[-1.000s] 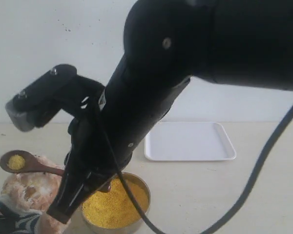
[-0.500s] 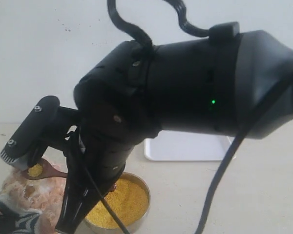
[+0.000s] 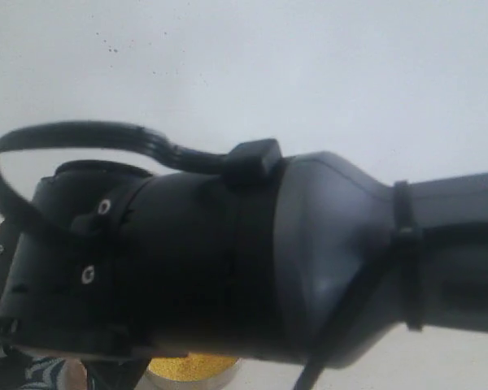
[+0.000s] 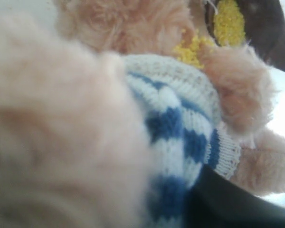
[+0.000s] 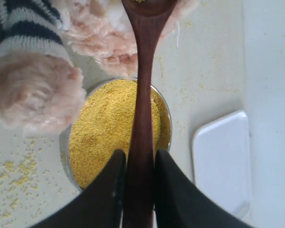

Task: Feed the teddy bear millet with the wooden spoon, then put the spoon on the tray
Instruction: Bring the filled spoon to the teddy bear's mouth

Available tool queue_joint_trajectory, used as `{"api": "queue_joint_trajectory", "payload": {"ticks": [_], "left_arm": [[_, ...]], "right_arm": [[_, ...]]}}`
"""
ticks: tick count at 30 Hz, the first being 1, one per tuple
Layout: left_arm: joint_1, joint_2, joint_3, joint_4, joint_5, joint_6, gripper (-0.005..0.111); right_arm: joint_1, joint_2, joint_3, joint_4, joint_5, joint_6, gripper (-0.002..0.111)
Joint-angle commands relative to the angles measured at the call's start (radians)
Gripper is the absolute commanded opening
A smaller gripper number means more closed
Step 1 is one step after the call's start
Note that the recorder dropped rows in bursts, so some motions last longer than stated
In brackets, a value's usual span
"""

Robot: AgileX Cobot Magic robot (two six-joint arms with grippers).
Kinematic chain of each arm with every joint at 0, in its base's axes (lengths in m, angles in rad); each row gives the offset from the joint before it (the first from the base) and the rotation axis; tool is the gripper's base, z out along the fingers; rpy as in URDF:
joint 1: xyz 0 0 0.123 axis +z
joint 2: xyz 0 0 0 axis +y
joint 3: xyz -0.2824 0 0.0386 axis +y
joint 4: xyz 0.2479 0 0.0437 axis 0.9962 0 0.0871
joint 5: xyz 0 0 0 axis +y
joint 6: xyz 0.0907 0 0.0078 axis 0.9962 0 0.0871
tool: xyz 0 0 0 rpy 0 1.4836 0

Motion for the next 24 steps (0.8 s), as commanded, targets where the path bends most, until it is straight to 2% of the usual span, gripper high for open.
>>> {"api": "queue_joint_trajectory", "payload": {"ticks": [1, 24], "left_arm": [[0.0, -0.001, 0.003, -0.01, 0.02, -0.007, 0.004], [0.0, -0.001, 0.003, -0.01, 0.02, -0.007, 0.004]], "right_arm": [[0.027, 0.003, -0.005, -0.098, 0.025, 0.072, 0.0], [0.116, 0.012, -0.005, -0.303, 0.154, 0.133, 0.0]]}}
